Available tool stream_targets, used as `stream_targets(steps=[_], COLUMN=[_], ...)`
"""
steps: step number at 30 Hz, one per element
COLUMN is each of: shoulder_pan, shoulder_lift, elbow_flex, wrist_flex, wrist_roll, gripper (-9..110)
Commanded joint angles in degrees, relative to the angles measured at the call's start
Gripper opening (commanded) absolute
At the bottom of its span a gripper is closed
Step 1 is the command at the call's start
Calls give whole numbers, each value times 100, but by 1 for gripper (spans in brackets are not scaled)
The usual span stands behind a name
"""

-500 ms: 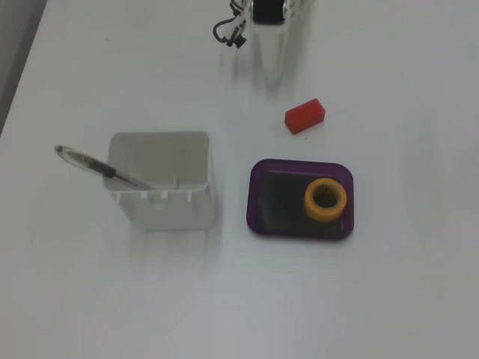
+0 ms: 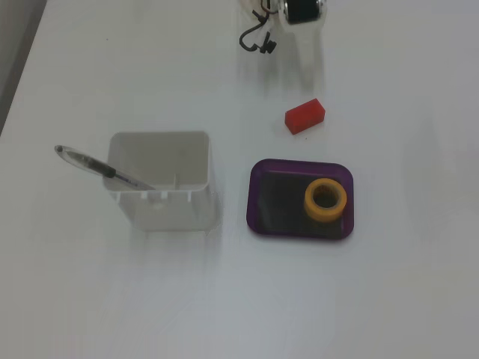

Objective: Pick up the red cube and place it in the box.

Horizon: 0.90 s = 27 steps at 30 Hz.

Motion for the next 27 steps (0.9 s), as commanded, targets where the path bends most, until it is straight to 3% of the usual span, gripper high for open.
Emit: stream_targets(steps=[1,5,10,14,19,24,27], shoulder_pan=[-44,97,1397,1617,1521,870,668], shoulder_lift=[264,185,158,-352,-2206,-4579,-5854], elbow_flex=[26,-272,-1274,-2109,-3041,-4711,-5854], wrist_flex=[-62,0,-439,-580,-343,703,1318], wrist_roll=[-35,-44,-26,-185,-879,-1942,-2083], gripper=[0,-1,0,0,2,6,10])
